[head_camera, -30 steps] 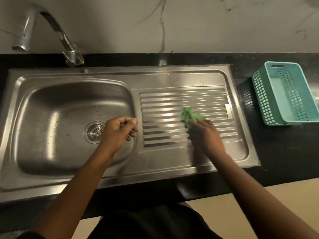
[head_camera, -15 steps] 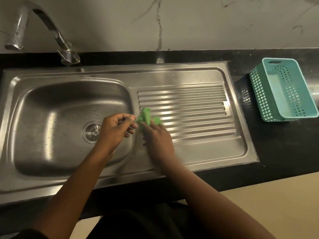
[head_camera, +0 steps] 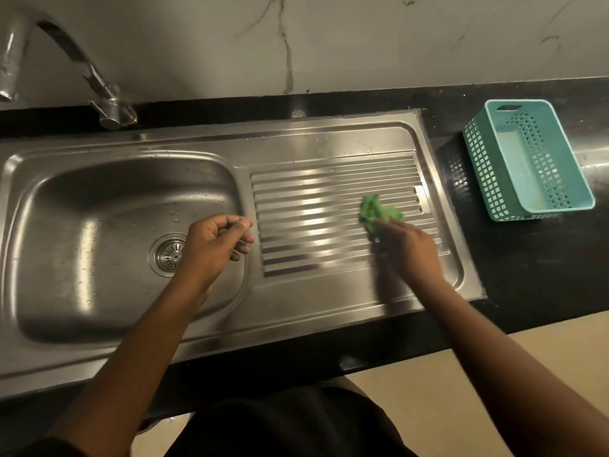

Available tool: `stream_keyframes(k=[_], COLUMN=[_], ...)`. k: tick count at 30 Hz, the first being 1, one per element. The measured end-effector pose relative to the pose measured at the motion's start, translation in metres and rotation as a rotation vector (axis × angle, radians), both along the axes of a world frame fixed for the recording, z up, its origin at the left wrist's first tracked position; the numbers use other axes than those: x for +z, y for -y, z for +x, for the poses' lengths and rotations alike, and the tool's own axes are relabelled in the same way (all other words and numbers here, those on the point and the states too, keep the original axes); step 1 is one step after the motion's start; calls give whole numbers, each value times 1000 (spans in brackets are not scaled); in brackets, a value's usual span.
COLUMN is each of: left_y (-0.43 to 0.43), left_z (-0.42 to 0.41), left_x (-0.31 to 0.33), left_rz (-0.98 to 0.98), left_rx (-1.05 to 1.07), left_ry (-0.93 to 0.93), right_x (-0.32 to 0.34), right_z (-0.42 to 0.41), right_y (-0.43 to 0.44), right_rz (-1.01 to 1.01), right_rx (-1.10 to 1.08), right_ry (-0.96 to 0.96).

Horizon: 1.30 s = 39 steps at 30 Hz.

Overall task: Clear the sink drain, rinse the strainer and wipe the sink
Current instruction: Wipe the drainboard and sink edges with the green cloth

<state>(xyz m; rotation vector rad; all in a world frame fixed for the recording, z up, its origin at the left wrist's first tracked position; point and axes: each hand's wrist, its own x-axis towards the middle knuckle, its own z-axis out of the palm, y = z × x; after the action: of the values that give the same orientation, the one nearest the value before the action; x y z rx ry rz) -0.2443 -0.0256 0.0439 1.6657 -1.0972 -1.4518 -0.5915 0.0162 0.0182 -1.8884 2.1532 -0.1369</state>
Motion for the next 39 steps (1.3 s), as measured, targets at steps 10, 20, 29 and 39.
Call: stream_keyframes(k=[10, 20, 29, 39], left_y=[-3, 10, 16, 20], left_z=[4, 4, 14, -6], left_x=[-1, 8, 2, 2], left_rz=[-1, -44, -64, -35], left_rx=[-1, 64, 61, 62], left_ry=[-12, 18, 0, 1], right_x=[-6, -16, 11, 1], right_z=[43, 226, 65, -65], right_y=[3, 10, 74, 125], right_rz=[-153, 25, -126, -166], right_rx=[-275, 357, -493, -645], right_ry=[104, 452, 1306, 552])
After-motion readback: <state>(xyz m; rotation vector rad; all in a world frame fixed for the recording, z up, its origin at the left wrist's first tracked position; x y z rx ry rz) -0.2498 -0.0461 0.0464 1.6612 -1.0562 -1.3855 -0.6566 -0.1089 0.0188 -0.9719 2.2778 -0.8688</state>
